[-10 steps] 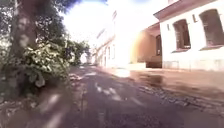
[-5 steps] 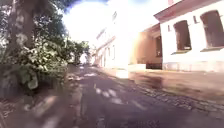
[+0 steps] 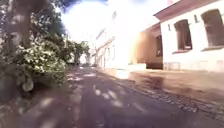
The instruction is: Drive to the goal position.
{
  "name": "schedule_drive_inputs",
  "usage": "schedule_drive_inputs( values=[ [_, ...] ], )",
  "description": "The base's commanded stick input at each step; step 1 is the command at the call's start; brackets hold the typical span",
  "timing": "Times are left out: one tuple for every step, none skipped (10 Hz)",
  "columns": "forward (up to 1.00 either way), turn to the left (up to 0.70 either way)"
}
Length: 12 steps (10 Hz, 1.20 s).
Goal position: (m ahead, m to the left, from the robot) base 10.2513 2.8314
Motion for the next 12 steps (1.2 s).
schedule_drive_inputs(
  values=[
    [0.3, 0.0],
    [0.3, 0.0],
    [0.3, 0.0],
    [0.3, 0.0],
    [0.3, 0.0],
    [0.3, 0.0],
    [0.3, 0.0],
    [0.3, 0.0],
    [0.3, 0.0],
    [0.3, 0.0],
    [0.3, 0.0],
    [0.36, 0.0]
  ],
)
